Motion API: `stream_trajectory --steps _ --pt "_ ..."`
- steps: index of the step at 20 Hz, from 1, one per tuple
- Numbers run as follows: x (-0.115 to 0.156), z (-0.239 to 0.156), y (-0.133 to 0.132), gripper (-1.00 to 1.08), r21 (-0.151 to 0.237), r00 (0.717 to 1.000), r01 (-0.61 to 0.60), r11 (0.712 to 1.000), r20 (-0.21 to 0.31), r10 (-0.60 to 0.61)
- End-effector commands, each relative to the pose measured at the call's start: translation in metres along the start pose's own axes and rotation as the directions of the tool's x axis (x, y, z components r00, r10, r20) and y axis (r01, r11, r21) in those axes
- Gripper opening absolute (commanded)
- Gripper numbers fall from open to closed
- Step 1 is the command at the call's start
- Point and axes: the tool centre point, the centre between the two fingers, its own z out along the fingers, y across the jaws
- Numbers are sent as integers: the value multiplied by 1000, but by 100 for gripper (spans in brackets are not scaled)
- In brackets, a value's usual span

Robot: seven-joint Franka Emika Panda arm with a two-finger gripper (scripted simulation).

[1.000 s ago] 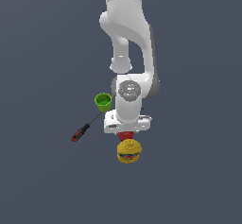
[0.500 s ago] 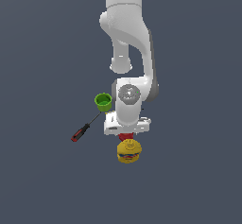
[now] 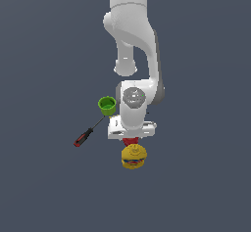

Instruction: Pick up a designated object from a clutter of objects.

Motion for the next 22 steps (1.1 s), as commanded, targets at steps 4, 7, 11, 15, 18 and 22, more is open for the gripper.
stream_trajectory --steps 4,7,11,15,18,22 --pt "-1 -12 2 -100 0 1000 0 1000 -2 0" --pt "-4 -25 5 -100 0 1000 0 1000 -2 0" --pt "-8 -50 10 -100 0 1000 0 1000 -2 0" --pt "-14 -84 17 -100 0 1000 0 1000 -2 0" --pt "-19 -115 23 -100 0 1000 0 1000 -2 0" --pt "-27 -162 32 -100 1 1000 0 1000 -2 0"
